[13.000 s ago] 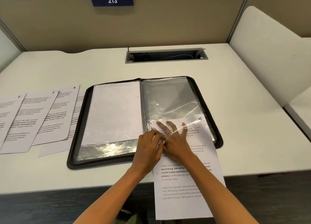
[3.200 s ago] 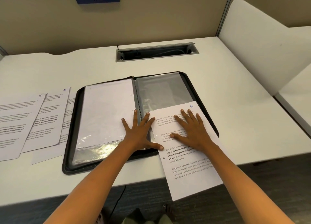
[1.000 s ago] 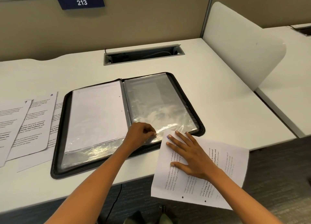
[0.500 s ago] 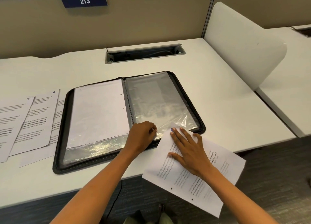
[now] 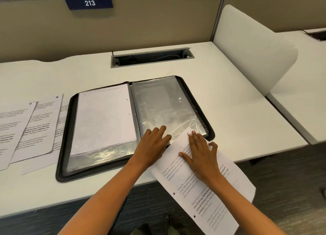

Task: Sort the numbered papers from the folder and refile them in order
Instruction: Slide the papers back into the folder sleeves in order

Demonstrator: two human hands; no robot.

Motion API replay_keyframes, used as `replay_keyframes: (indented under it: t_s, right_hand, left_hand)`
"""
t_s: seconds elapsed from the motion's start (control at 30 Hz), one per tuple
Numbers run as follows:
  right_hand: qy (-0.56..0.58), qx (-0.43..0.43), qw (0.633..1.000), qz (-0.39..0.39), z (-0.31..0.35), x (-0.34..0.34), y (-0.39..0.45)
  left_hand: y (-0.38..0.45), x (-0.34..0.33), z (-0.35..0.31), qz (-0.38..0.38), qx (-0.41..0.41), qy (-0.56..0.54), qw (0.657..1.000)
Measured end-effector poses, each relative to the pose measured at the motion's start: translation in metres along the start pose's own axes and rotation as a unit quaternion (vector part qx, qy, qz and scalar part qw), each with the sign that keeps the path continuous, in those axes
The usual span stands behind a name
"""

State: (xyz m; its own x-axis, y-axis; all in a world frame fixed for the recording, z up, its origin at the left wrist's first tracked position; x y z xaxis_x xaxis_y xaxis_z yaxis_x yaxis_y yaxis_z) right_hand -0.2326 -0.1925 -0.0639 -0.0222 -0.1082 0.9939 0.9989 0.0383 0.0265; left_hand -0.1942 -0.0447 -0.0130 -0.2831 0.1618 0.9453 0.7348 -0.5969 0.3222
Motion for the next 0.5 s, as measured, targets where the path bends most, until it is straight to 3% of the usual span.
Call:
replay_keyframes:
  t_s: [0.3,0.5]
  right_hand:
    - [-0.01,-0.072,0.997,-0.026,-0.023,0.001,0.007]
    - [-0.001,0.05,0.998,-0.031,-0.007,-0.003,-0.003]
  left_hand:
    - [0.0,-0.004,0.0,0.02,0.008,0.003,1.0]
    - [0.011,0.013,0.005,-0.002,0.066,-0.038,0.997]
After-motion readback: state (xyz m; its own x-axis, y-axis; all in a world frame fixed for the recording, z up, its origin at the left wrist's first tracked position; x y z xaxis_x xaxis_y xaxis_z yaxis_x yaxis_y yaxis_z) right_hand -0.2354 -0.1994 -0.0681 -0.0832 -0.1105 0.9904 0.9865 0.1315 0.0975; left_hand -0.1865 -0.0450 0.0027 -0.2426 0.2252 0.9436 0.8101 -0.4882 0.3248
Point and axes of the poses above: each hand's wrist, its own y-axis towards the middle knuckle, its own x-axis out of the back of the hand, z = x × y, the point moved 7 cm from there along y, towards the middle knuckle, and after that the axes turned 4 degrees about x, right-handed, at the moved point
